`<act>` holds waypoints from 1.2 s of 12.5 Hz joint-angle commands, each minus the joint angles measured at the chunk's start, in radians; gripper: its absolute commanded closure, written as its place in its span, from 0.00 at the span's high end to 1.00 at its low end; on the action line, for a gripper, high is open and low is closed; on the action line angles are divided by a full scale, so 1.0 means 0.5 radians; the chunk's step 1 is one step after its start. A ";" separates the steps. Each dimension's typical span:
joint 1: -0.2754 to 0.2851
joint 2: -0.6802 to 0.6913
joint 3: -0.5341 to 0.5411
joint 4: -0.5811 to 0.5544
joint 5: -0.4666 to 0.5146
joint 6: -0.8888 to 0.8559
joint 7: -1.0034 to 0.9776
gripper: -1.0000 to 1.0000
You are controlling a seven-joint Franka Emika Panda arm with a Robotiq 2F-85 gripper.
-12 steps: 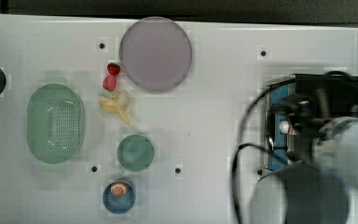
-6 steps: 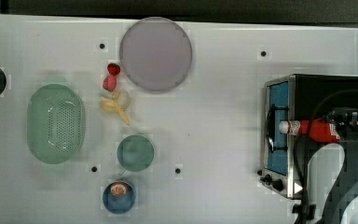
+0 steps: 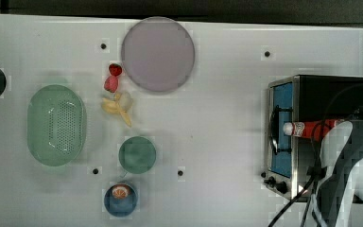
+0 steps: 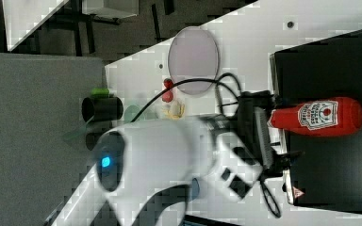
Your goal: Pick Ketchup from oven and place it on table.
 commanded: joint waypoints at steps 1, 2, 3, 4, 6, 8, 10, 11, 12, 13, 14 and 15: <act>-0.011 0.113 -0.051 0.068 0.186 0.024 0.032 1.00; -0.026 0.159 -0.052 0.068 0.275 0.025 0.032 1.00; -0.043 0.201 -0.052 0.068 0.319 0.035 0.031 1.00; -0.050 0.234 -0.052 0.068 0.331 0.069 0.029 1.00; -0.052 0.283 -0.049 0.063 0.336 0.182 0.029 1.00; -0.056 0.316 -0.049 0.034 0.341 0.189 0.029 1.00; -0.058 0.336 -0.049 0.012 0.380 0.229 0.029 1.00; -0.058 0.338 -0.047 -0.001 0.400 0.243 0.029 0.96; -0.058 0.339 -0.046 -0.013 0.406 0.268 0.029 0.84; -0.055 0.338 -0.046 -0.012 0.406 0.269 0.029 0.71; -0.055 0.338 -0.049 -0.007 0.406 0.270 0.029 0.64; -0.056 0.336 -0.052 -0.002 0.406 0.269 0.029 0.64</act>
